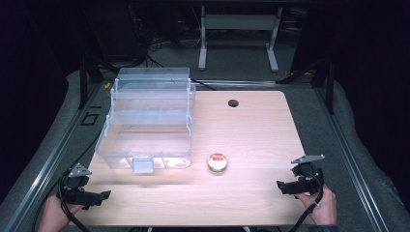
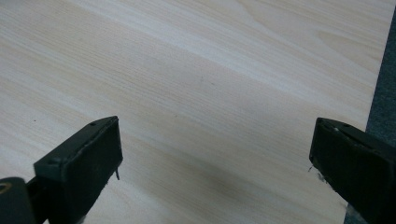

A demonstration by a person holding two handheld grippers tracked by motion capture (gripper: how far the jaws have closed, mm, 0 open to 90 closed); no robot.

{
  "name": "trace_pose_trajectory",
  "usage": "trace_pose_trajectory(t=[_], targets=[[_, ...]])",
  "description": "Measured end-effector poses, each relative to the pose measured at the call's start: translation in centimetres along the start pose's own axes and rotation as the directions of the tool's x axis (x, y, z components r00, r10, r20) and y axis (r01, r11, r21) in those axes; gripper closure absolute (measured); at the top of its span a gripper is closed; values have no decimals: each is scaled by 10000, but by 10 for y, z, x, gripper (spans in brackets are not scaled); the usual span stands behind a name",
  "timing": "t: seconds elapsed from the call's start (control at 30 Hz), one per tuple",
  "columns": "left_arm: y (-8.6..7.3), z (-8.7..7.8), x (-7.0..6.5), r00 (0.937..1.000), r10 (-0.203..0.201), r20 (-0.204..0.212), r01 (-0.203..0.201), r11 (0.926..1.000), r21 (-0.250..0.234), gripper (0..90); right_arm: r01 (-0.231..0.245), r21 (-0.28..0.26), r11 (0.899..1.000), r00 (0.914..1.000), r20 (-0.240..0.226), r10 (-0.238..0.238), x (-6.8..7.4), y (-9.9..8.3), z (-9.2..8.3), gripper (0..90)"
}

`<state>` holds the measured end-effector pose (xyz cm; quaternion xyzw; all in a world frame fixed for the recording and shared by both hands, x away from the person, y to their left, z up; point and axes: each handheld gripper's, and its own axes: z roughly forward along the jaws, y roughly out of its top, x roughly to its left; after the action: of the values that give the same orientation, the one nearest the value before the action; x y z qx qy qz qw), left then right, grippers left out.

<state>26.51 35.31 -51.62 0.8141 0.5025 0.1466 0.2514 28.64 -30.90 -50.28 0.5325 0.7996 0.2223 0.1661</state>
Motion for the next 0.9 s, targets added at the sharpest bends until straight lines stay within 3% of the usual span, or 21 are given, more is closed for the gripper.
trace_pose_trajectory(t=[0.53,0.57,0.9], targets=[[3,1,0,9999,-51,100,48,9996,277,7,423,303,9986,9990,-129,-420,14,16,4,20],[4,1,0,9999,-25,107,22,9995,322,6,514,302,9982,9982,-309,-504,16,20,6,19],[5,3,0,9998,-25,189,15,9987,513,5,1261,534,9906,9918,-283,-1247,34,47,9,20]])
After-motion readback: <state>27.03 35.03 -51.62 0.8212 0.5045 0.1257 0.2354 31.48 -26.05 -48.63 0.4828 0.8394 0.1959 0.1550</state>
